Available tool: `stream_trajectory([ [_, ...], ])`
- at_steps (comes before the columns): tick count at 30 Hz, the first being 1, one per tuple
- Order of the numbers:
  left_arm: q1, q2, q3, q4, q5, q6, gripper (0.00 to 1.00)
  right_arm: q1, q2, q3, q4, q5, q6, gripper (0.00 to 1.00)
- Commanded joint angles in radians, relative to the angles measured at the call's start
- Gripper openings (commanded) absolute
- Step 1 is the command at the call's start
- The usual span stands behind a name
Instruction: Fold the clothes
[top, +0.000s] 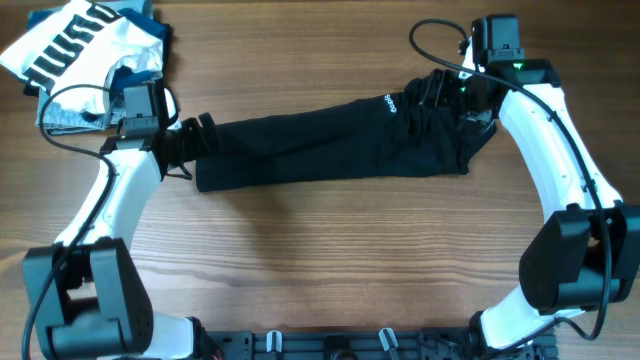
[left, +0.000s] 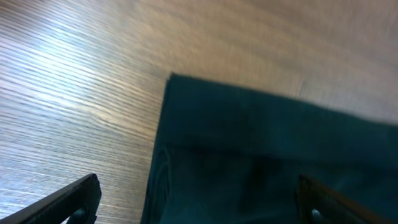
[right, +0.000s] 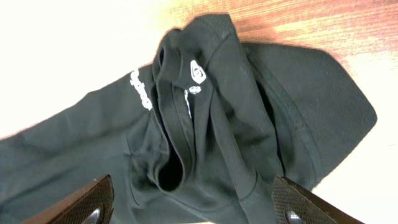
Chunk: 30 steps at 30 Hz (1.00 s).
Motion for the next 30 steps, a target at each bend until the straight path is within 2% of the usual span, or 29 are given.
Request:
stream_trajectory([
  [1, 0.006, 0.098, 0.010, -0.029, 0.083, 0.151, 1.00, -0.004, -0.003, 0.015, -0.017, 0.025, -0.052, 0.82],
  [9, 0.006, 0.251, 0.010, -0.014, 0.122, 0.243, 0.98, -0.004, -0.003, 0.015, -0.032, 0.025, -0.051, 0.82],
  [11, 0.006, 0.272, 0.010, 0.000, 0.146, 0.243, 0.78, -0.004, -0.003, 0.015, -0.032, 0.025, -0.050, 0.82],
  [12, 0.006, 0.274, 0.010, -0.001, 0.150, 0.243, 0.52, -0.004, -0.003, 0.015, -0.032, 0.025, -0.050, 0.82],
  [13, 0.006, 0.274, 0.010, -0.004, 0.150, 0.242, 0.31, -0.004, -0.003, 0.015, -0.032, 0.025, -0.049, 0.82],
  [14, 0.006, 0.274, 0.010, -0.005, 0.150, 0.239, 0.15, -0.004, -0.003, 0.015, -0.032, 0.025, -0.048, 0.82],
  [15, 0.006, 0.274, 0.010, -0.006, 0.150, 0.239, 0.04, -0.004, -0.003, 0.015, -0.032, 0.025, -0.049, 0.82],
  [18, 0.028, 0.264, 0.014, -0.035, 0.145, 0.238, 0.04, -0.004, -0.003, 0.015, -0.040, 0.024, -0.048, 0.81],
  [21, 0.107, 0.219, 0.084, -0.175, 0.083, 0.228, 0.04, -0.004, -0.003, 0.012, -0.047, 0.024, -0.042, 0.81],
  [25, 0.231, 0.142, 0.242, -0.365, 0.079, 0.243, 0.04, -0.004, -0.002, -0.014, -0.043, 0.024, -0.027, 0.81],
  [30, 0.178, 0.128, 0.268, -0.376, 0.097, 0.243, 0.04, -0.004, -0.001, -0.014, -0.035, 0.024, -0.024, 0.81],
])
